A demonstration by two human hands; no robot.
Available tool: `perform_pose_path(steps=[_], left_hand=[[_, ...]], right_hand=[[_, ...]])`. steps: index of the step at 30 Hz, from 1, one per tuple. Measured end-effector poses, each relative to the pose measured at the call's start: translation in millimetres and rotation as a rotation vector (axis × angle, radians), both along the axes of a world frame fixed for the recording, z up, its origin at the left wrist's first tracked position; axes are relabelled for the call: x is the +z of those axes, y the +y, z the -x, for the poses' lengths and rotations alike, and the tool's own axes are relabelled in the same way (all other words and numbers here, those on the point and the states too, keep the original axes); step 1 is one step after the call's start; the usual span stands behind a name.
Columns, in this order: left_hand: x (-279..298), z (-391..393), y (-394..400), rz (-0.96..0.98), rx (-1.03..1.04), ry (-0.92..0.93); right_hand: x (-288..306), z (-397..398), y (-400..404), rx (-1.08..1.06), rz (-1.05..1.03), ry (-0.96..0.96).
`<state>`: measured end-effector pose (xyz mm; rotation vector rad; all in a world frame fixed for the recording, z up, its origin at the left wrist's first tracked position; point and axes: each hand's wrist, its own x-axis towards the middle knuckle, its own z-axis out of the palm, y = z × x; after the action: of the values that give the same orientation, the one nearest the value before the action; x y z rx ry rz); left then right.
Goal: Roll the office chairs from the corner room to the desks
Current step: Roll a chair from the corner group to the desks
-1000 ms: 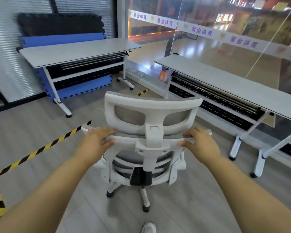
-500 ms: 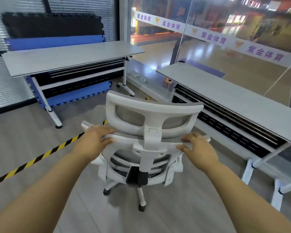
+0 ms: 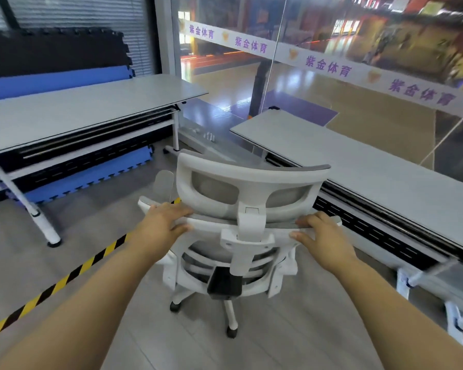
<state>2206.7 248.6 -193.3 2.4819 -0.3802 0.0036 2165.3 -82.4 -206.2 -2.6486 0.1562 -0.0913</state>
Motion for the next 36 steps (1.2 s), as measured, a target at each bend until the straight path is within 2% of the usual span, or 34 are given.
perform_pose_path(steps=[8,19,28,36], left_hand=[[2.2,-105.8,-34.7,-0.001,-0.04,0.005],[4.0,-175.0,-81.8,-0.031,-0.004,-0.02],[-1.6,-187.2,-80.4,-0.101,0.033,0.02],[14.9,-168.2,-85.9,-0.358,0.036,0.094]], right_hand=[[6.0,-91.9,-30.1,-0.063,0.015,0.026],[12.1,-161.7,-69.7,-0.056,0.097,0.04],[22.5,-180.7,-76.3,0.115,0.313,0.068],[46.6,-177.2,-72.9,0.197,0.427,0.249]])
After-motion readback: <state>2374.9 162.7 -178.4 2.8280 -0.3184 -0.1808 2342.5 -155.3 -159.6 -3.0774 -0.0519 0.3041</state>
